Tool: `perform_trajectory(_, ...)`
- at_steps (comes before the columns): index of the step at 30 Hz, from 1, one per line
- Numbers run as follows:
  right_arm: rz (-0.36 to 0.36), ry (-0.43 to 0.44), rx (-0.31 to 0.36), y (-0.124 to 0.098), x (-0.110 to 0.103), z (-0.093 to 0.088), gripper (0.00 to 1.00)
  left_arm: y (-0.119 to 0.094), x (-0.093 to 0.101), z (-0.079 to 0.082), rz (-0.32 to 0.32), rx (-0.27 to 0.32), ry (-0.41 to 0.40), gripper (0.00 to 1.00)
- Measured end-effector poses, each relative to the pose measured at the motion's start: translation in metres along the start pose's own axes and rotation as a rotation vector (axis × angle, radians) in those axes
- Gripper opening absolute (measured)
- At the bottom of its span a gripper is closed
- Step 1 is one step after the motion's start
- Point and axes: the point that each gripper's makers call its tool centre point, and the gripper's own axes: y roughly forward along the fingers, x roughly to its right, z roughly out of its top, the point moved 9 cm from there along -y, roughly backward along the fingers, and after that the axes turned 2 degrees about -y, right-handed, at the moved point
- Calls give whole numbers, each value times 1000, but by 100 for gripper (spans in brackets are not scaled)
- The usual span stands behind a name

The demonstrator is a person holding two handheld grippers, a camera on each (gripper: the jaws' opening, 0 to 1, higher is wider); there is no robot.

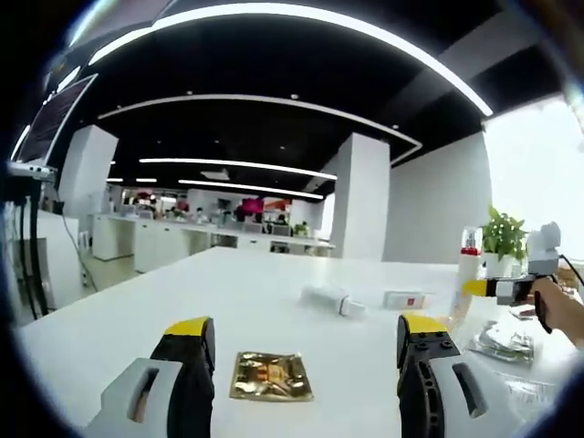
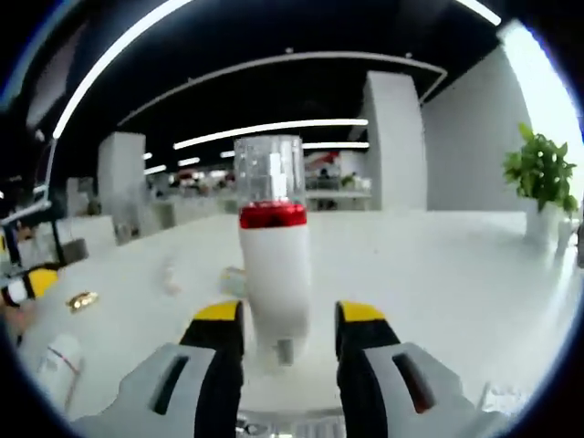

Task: Arrange the skincare products in the storage area until every visible bottle or jar stands upright without overlapping.

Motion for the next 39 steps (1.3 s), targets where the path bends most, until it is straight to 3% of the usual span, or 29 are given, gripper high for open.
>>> perform_trajectory(3, 12, -8, -12, 10, 0, -4, 28, 1, -1, 0, 3, -2, -2, 84)
perform_trajectory(11, -3, -22, 3, 1, -5, -9, 26, 3, -3, 0, 3, -2, -4, 84)
perform_trajectory(20, -193, -1, 5, -7, 13, -11, 26, 5, -4, 1, 5, -1, -6, 84)
perform_trajectory(23, -220, 9, 15, -8, 18, -11, 26, 5, -3, 1, 5, -2, -6, 84)
perform_trajectory(27, -209, 62, -16, -10, 21, -16, 30, -1, 1, 0, 3, -2, -3, 84)
perform_trajectory(30, -188, 59, -48, -12, 18, -18, 41, -4, 3, -1, 5, -3, -3, 84)
perform_trajectory(33, -148, 93, -42, -18, 14, -15, 31, -2, 2, 0, 5, -4, -4, 84)
perform_trajectory(34, -166, 83, -41, -19, 16, -13, 29, -2, 2, 0, 6, -4, -3, 84)
perform_trajectory(39, -155, 101, -22, -16, 16, -10, 26, -1, 1, 0, 6, -7, 1, 84)
